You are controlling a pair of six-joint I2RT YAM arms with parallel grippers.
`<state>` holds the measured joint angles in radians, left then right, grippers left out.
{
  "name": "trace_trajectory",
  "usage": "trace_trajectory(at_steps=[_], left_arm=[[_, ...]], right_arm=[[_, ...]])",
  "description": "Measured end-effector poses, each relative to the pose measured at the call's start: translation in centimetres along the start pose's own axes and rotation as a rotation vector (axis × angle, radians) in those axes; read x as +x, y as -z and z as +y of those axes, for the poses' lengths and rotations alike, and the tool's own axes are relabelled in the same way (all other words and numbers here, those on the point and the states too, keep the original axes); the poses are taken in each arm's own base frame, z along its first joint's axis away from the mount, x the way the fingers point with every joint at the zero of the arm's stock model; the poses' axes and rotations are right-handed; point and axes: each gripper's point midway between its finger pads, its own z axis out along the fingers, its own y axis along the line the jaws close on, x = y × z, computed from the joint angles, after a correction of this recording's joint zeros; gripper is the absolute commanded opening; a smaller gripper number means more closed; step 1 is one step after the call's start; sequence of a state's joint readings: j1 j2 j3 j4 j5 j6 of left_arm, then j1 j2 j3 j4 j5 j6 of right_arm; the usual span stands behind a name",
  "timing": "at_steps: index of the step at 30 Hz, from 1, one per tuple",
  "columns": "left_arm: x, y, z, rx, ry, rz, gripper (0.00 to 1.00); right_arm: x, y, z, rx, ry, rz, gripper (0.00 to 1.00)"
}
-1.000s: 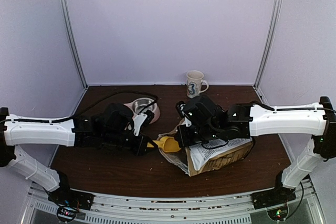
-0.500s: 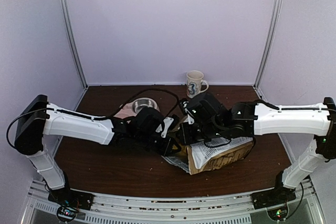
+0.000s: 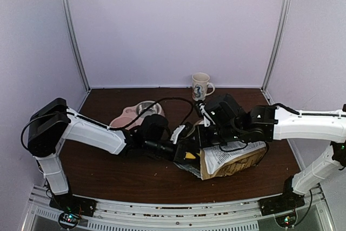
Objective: Serve the pet food
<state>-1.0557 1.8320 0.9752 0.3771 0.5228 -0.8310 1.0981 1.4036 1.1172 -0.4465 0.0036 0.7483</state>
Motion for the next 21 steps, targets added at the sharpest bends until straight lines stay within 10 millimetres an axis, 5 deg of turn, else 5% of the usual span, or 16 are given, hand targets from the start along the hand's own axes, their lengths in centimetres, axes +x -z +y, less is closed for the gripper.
trace_trajectory(at_steps=[21], left_arm=[[-1.2, 8.7, -1.9, 0.111, 0.26, -0.171, 0.01]], right_arm=[[-2.6, 4.0, -1.1, -0.05, -0.101, -0.106, 0.0]])
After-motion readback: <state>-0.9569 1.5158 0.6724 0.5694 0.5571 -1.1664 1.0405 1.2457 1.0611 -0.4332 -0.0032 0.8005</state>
